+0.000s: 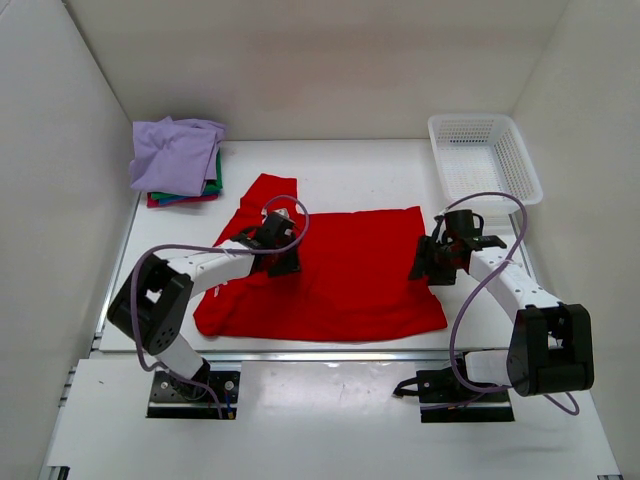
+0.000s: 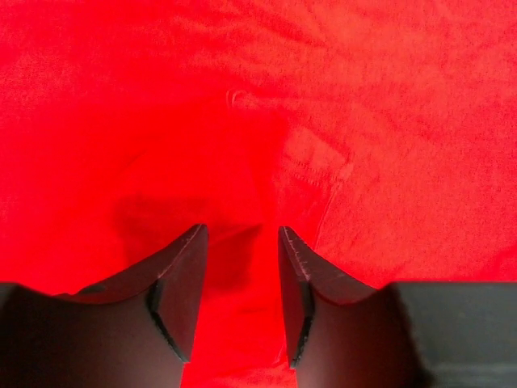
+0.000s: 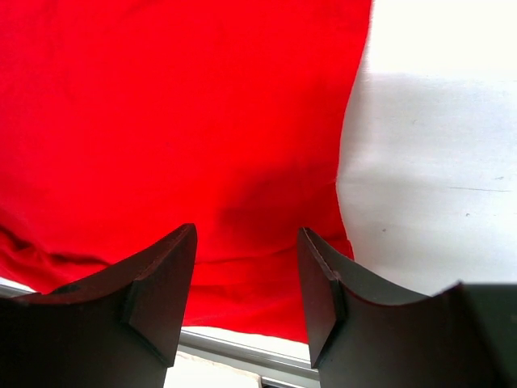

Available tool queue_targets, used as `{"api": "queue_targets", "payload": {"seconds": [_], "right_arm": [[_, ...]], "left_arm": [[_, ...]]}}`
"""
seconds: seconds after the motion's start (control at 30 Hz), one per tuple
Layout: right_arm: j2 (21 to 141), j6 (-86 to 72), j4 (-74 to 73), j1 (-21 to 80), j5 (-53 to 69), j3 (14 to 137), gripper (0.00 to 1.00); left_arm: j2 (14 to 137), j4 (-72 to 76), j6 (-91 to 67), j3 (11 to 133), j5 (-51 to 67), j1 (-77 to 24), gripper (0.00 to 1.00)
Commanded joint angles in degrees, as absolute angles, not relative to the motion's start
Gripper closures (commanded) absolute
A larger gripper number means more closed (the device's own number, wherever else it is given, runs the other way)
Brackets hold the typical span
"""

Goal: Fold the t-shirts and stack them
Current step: Flatten out the tshirt

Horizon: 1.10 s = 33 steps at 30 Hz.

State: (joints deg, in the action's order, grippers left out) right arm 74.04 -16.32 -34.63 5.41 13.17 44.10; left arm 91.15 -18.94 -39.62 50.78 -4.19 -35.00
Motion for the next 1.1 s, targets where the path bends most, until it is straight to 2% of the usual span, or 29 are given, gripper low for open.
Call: {"api": "queue_targets", "payload": {"seconds": [0.0, 0.07, 0.13, 0.37, 0.47, 0.5, 0.57, 0.63, 0.67, 0.9, 1.07], "right_arm": [[72.95, -15.65, -33.40, 4.83, 13.62, 43.60, 0.49], [72.69, -15.47, -33.40, 4.40, 13.45, 43.42, 0.49], [72.69, -15.65, -33.57, 4.31, 13.71, 43.07, 0.50], [72.33, -15.21, -33.49, 3.43, 13.45, 43.24, 0.50], [72.16, -15.21, -33.49, 3.26, 13.71, 42.98, 0.50], [72.07, -15.12, -33.57, 3.43, 13.71, 42.46, 0.50], [72.07, -15.12, -33.40, 3.43, 13.71, 42.72, 0.50], [72.24, -14.86, -33.66, 3.08, 13.54, 42.80, 0.50], [71.90, -14.51, -34.10, 3.25, 13.19, 42.98, 0.50], [69.70, -13.10, -38.40, 0.96, 9.07, 44.30, 0.49], [68.30, -14.23, -43.05, 1.32, 6.51, 43.95, 0.48]], "left_arm": [[91.93, -18.11, -39.73, 53.18, -6.07, -35.50, 0.51], [92.99, -18.19, -39.55, 54.40, -6.85, -35.95, 0.59], [94.04, -18.11, -39.55, 54.58, -6.94, -36.04, 0.61], [96.33, -19.42, -39.46, 55.54, -8.34, -37.18, 0.57], [97.12, -20.04, -39.64, 55.90, -8.70, -37.44, 0.71], [97.03, -19.95, -39.38, 55.81, -8.79, -37.62, 0.78], [95.90, -19.78, -39.46, 55.46, -8.53, -37.27, 0.81], [95.45, -20.39, -39.55, 55.46, -8.70, -37.09, 0.97], [94.75, -20.22, -39.12, 55.55, -8.79, -36.39, 1.00], [90.80, -24.61, -37.00, 56.78, -8.35, -35.86, 1.00], [82.98, -28.90, -35.77, 57.74, -6.86, -34.37, 1.00]]}}
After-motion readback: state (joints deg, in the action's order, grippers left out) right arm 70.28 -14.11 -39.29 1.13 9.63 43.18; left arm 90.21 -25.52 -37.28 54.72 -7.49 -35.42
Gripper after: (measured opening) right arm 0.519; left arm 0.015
